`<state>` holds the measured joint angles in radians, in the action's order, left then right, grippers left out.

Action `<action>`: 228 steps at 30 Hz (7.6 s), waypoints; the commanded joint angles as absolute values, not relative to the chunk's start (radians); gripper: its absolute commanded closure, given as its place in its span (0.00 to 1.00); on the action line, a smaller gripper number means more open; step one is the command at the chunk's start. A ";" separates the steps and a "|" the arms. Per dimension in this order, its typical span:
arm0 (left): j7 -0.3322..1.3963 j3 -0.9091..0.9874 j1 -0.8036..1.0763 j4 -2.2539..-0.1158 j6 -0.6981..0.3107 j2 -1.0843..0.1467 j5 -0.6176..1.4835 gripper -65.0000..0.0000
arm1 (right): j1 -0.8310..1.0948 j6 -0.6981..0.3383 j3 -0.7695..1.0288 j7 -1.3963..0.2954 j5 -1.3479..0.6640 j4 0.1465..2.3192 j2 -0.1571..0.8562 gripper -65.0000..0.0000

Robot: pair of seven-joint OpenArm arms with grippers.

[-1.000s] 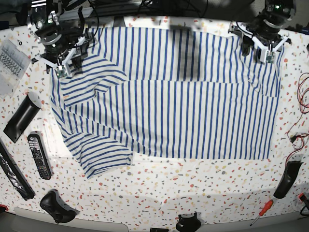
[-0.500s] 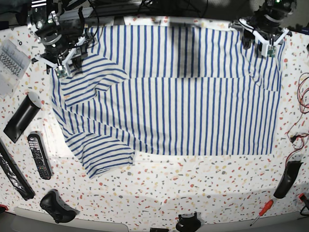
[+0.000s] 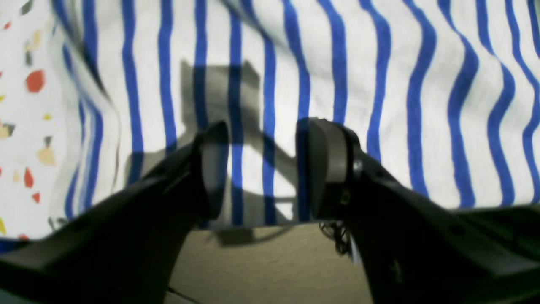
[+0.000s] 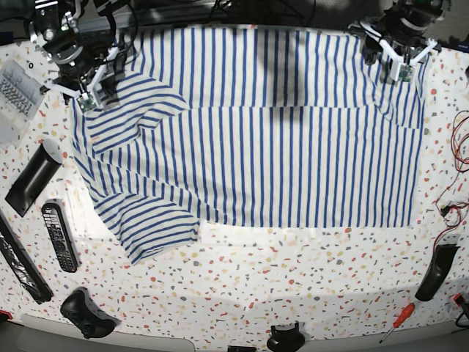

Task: Layout the t-shirt on the table in an organized manner, then fold the t-shirt properly
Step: 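Drag the shirt away from the robot with both grippers to flatten it, then release the shirt and move both grippers to the hem corners, then grasp the hem corners with both grippers, then lay the folded hem onto the shirt body and release both grippers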

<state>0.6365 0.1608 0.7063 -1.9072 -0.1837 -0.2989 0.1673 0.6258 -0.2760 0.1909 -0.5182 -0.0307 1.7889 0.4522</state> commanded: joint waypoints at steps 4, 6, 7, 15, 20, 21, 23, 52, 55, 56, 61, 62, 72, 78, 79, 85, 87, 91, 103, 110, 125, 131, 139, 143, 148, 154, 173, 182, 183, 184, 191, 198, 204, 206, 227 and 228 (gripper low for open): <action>0.631 0.164 0.715 -1.931 -0.183 -0.305 0.161 0.57 | 0.612 -0.271 0.196 -0.514 -0.038 1.800 0.463 0.66; 0.614 0.164 0.711 -1.934 -0.183 -0.305 0.142 0.57 | 0.612 -0.271 0.196 -0.503 -0.037 1.808 0.463 0.66; 0.606 0.164 0.709 -1.938 -0.183 -0.305 0.126 0.57 | 0.612 -0.271 0.196 -0.502 -0.037 1.815 0.463 0.66; 0.612 0.164 0.692 -2.098 -0.183 -0.305 0.014 0.57 | 0.609 -0.271 0.196 -0.500 -0.004 1.921 0.463 0.66; 0.630 0.164 0.616 -2.188 -0.188 -0.310 0.002 0.49 | 0.598 -0.272 0.196 -0.502 0.027 1.987 0.463 0.66; 0.662 0.164 0.576 -2.185 -0.196 -0.316 0.010 0.49 | 0.591 -0.271 0.196 -0.505 0.027 1.991 0.463 0.65; 0.741 0.164 0.485 -2.168 -0.213 -0.329 0.041 0.49 | 0.576 -0.272 0.196 -0.510 0.026 1.993 0.463 0.56; 0.528 0.164 -0.765 -0.428 -0.420 -0.482 0.289 0.49 | 0.411 -0.273 0.196 -0.677 -0.090 1.993 0.463 0.40; 0.433 0.164 -0.790 -0.262 -0.433 -0.509 0.289 0.49 | 0.411 -0.273 0.196 -0.683 -0.090 1.993 0.463 0.40; 0.421 0.164 -0.787 -0.229 -0.454 -0.513 0.289 0.49 | 0.411 -0.273 0.196 -0.682 -0.090 1.993 0.463 0.40; 0.390 0.164 -0.725 -0.189 -0.530 -0.499 0.380 0.49 | 0.411 -0.273 0.196 -0.680 -0.090 1.993 0.463 0.40; 0.390 0.164 -0.715 -0.189 -0.545 -0.495 0.418 0.49 | 0.411 -0.273 0.196 -0.681 -0.090 1.993 0.463 0.40; 0.457 0.164 -0.717 -0.189 -0.585 -0.437 0.461 0.49 | 0.411 -0.273 0.196 -0.679 -0.090 1.993 0.463 0.40; 0.461 0.164 -0.717 -0.189 -0.585 -0.425 0.396 0.49 | 0.410 -0.273 0.196 -0.678 -0.090 1.993 0.463 0.40; 0.455 0.164 -0.717 -0.190 -0.585 -0.427 0.377 0.49 | 0.410 -0.273 0.196 -0.677 -0.090 1.993 0.463 0.40; 0.440 0.164 -0.717 -0.192 -0.585 -0.435 0.361 0.55 | 0.410 -0.273 0.196 -0.666 -0.091 1.993 0.462 0.40; 0.440 0.164 -0.717 -0.196 -0.585 -0.433 0.361 0.61 | 0.410 -0.273 0.196 -0.666 -0.090 1.993 0.462 0.40; 0.424 0.164 -0.717 -0.206 -0.586 -0.433 0.379 0.74 | 0.410 -0.273 0.196 -0.666 -0.091 1.993 0.462 0.40; 0.478 0.164 -0.717 -0.319 -0.607 -0.433 0.379 0.66 | 0.410 -0.273 0.196 -0.667 -0.090 1.992 0.462 0.40; 0.479 0.164 -0.717 -0.321 -0.607 -0.433 0.379 0.66 | 0.411 -0.273 0.196 -0.674 -0.090 1.992 0.463 0.40; 0.478 0.164 -0.717 -0.321 -0.607 -0.482 0.421 0.66 | 0.410 -0.273 0.196 -0.673 -0.090 1.992 0.463 0.40; 0.476 0.164 -0.717 -0.321 -0.607 -0.483 0.484 0.66 | 0.410 -0.273 0.196 -0.674 -0.090 1.992 0.463 0.40; 0.418 0.164 -0.717 -0.321 -0.607 -0.482 0.484 0.90 | 0.410 -0.271 0.196 -0.623 -0.178 1.992 0.462 0.40; 0.418 0.164 -0.717 -0.321 -0.607 -0.482 0.482 1.00 | 0.410 -0.271 0.196 -0.614 -0.247 1.992 0.462 0.40; 0.449 0.164 -0.717 -0.321 -0.607 -0.482 0.480 1.00 | 0.385 -0.271 0.196 -0.602 -0.247 1.991 0.458 0.40; 0.455 0.164 -0.717 -0.321 -0.607 -0.482 0.480 1.00 | 0.266 -0.271 0.196 -0.605 -0.246 1.987 0.422 0.40; 0.455 0.164 -0.717 -0.321 -0.607 -0.479 0.481 1.00 | -0.399 -0.421 0.196 -0.709 -0.157 1.131 0.398 0.40; 0.455 0.164 -0.717 -0.321 -0.607 -0.480 0.482 1.00 | -0.603 -0.580 0.196 -0.636 -0.152 0.627 0.398 0.40; 0.455 0.164 -0.717 -0.321 -0.607 -0.480 0.482 1.00 | -0.606 -0.606 0.196 -0.634 -0.157 0.597 0.398 0.40; 0.455 0.164 -0.717 -0.321 -0.607 -0.479 0.482 1.00 | -0.606 -0.627 0.196 -0.635 -0.161 0.578 0.396 0.40; 0.455 0.164 -0.717 -0.321 -0.607 -0.479 0.482 1.00 | -0.599 -0.659 0.196 -0.636 -0.200 0.568 0.398 0.58; 0.445 0.164 -0.717 -0.321 -0.607 -0.479 0.482 1.00 | -0.604 -0.698 0.196 -0.639 -0.246 0.570 0.399 1.00; 0.438 0.164 -0.718 -0.322 -0.607 -0.479 0.508 1.00 | -0.659 -0.681 0.196 -0.632 -0.239 0.573 0.399 1.00; 0.413 0.164 -0.718 -0.322 -0.607 -0.479 0.506 1.00 | -0.690 -0.653 0.196 -0.633 -0.239 0.573 0.399 1.00; 0.656 0.164 -0.611 -0.620 -0.607 -0.480 0.614 1.00 | -0.664 -0.698 0.196 -0.714 -0.342 0.745 0.416 1.00; 0.657 0.164 -0.581 -0.658 -0.607 -0.480 0.610 1.00 | -0.632 -0.698 0.196 -0.722 -0.345 0.786 0.419 1.00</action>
<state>0.6685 0.1627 -0.5476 -0.6445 -0.6029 -0.4629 0.5926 -0.5972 -0.6922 0.1955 -0.7353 -0.3275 0.7723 0.4023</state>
